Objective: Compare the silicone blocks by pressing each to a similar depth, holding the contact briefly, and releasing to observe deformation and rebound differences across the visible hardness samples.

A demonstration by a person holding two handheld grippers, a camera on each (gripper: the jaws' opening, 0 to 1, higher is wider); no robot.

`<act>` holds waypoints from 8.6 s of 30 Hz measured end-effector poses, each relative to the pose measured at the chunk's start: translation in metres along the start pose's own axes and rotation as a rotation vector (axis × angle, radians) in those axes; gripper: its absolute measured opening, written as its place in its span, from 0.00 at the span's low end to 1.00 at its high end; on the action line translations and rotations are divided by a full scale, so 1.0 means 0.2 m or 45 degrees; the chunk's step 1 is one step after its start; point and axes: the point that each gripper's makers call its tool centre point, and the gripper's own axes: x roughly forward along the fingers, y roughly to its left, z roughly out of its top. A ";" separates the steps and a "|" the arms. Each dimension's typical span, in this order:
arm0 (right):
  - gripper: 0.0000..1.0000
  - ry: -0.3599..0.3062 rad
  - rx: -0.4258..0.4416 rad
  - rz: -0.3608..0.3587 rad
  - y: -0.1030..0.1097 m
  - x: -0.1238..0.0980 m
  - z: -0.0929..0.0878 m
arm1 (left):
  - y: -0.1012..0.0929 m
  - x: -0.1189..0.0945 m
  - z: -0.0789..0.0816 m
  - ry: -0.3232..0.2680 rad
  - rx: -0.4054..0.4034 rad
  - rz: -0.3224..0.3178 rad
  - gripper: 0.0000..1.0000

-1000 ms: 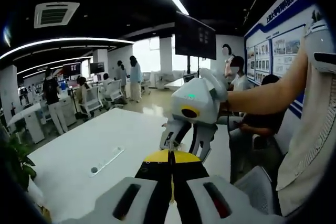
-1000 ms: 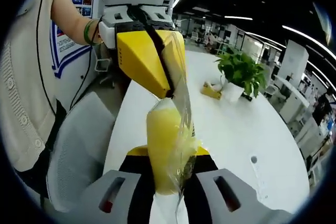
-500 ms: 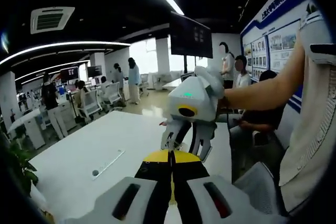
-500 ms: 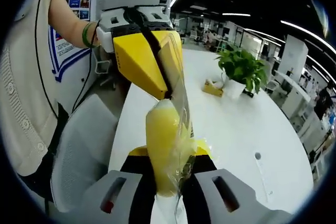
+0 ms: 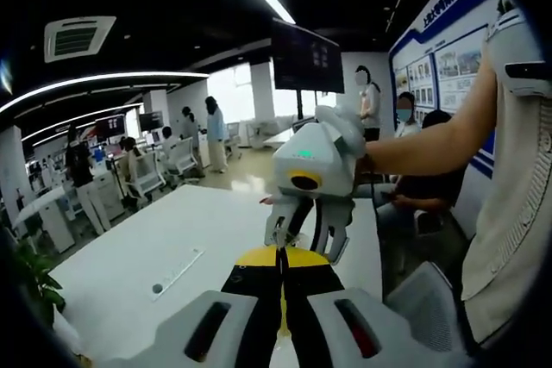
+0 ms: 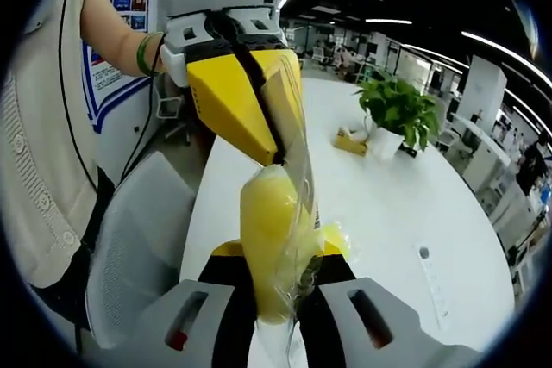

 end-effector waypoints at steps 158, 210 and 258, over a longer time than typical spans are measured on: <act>0.78 -0.060 0.908 -0.860 0.04 -0.75 -0.96 | 0.69 0.95 -1.15 0.083 -0.917 0.433 0.00; 0.81 -0.183 0.738 -0.929 0.13 -0.76 -0.62 | 0.56 0.30 -1.00 0.249 -0.486 0.645 0.46; 0.72 -0.435 0.742 -0.824 0.59 -0.42 -0.35 | -0.08 -0.83 -0.82 -0.094 -0.609 0.832 0.78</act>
